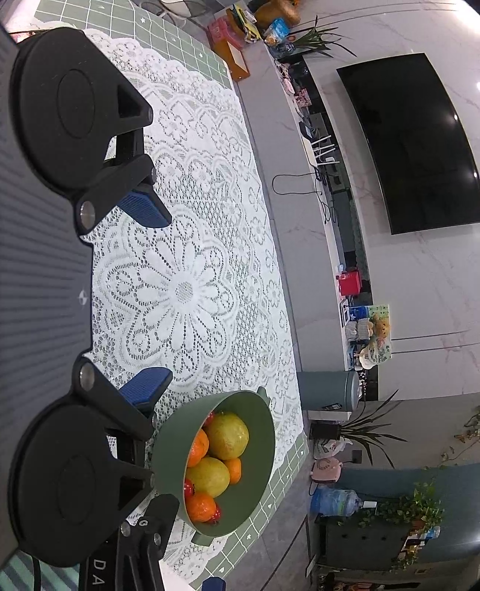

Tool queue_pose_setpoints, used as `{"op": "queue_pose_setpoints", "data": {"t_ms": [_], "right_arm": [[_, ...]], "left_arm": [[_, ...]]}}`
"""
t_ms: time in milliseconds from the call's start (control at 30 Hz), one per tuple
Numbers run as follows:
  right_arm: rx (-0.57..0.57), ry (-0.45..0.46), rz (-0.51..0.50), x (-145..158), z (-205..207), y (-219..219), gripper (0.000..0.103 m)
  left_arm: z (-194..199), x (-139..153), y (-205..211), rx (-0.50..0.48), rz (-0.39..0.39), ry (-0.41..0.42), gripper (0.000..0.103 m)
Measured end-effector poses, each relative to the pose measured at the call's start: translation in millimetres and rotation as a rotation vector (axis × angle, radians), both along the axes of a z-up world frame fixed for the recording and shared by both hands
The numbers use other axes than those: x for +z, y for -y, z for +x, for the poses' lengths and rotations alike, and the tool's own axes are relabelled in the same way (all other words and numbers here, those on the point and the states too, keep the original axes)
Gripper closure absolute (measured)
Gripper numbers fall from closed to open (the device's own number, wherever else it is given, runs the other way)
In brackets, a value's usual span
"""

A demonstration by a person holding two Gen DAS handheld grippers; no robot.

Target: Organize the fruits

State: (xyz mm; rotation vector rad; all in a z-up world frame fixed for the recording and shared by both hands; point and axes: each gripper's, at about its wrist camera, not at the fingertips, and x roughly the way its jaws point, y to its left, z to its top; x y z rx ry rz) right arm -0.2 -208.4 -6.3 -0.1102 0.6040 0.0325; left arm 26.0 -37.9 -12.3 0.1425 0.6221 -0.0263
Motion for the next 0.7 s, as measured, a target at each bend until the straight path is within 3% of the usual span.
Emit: {"op": "queue_pose_setpoints", "data": {"t_ms": [700], "right_arm": [[-0.011,-0.021,0.002,-4.1,4.9,0.4,0.004]], "left_arm": [[-0.3,-0.2,-0.4,0.004,-0.010,-0.013,0.003]]}}
